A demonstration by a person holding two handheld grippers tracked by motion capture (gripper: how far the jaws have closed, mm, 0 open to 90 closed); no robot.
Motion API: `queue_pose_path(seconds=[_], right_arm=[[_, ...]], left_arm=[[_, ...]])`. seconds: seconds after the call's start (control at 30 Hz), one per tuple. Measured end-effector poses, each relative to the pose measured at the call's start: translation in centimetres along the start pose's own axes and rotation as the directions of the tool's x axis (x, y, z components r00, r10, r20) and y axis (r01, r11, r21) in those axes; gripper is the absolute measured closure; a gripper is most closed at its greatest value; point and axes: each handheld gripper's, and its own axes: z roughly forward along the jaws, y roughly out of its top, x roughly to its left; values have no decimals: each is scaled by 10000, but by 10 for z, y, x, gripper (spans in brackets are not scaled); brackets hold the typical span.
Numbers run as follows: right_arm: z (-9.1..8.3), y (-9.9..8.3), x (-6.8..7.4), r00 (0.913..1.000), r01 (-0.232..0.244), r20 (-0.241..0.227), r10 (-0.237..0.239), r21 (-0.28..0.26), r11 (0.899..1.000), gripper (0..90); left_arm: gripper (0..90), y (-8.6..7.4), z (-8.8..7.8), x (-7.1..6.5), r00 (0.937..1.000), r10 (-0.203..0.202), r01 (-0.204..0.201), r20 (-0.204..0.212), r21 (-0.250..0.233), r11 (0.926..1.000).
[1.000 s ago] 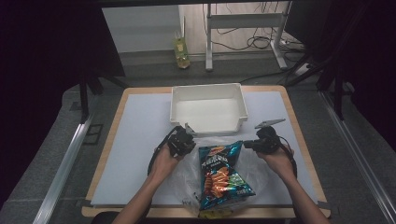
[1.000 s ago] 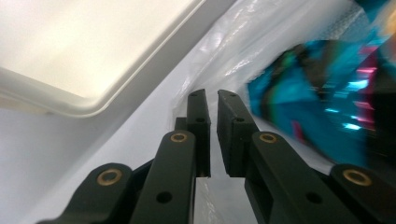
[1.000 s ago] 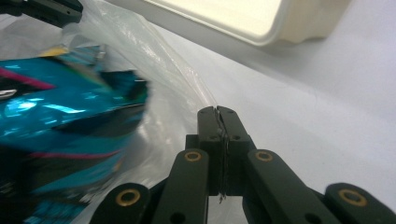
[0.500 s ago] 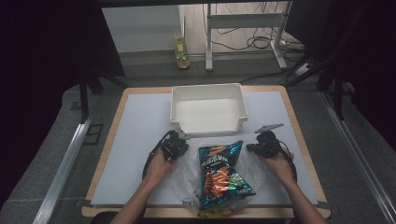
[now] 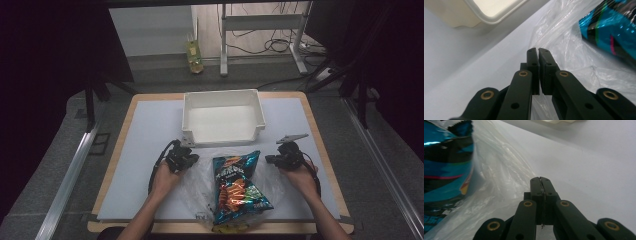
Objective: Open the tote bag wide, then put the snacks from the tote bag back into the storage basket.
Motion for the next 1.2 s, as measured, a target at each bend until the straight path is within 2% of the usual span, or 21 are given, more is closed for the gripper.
queue_pose_path(seconds=[0.17, 0.37, 0.5, 0.57, 0.77, 0.93, 1.07, 1.2], right_arm=[[-6, -1, 2, 9999, 17, -151, -19, -153, 9999, 890], [-18, -1, 8, 9995, 122, -301, -132, -314, 9994, 852], [-25, -2, 12, 9991, 147, -390, -162, -400, 9991, 792], [-28, -2, 14, 9990, 123, -424, -142, -448, 9989, 768], [-41, -4, 20, 9990, 149, -418, -173, -565, 9983, 700], [-52, -4, 26, 9986, 237, -468, -265, -589, 9980, 643], [-60, -4, 32, 9977, 256, -620, -289, -528, 9983, 586], [-65, -5, 38, 9968, 338, -703, -373, -494, 9982, 538]], left_arm=[[850, 0, -7, -1, 9999, -88, 93, 121, -440, 9990], [789, -2, -19, -4, 9995, -169, 192, 275, -883, 9959], [681, -4, -28, -7, 9996, -57, 92, 279, -1255, 9921], [658, -6, -32, -8, 9998, -29, 53, 173, -1367, 9906], [550, -15, -44, -11, 9990, -372, 416, 267, -1872, 9814], [470, -24, -51, -20, 9993, -302, 343, 236, -1983, 9795], [364, -30, -57, -26, 9997, -248, 258, 72, -2114, 9771], [286, -37, -62, -26, 9988, -433, 471, 219, -2287, 9723]])
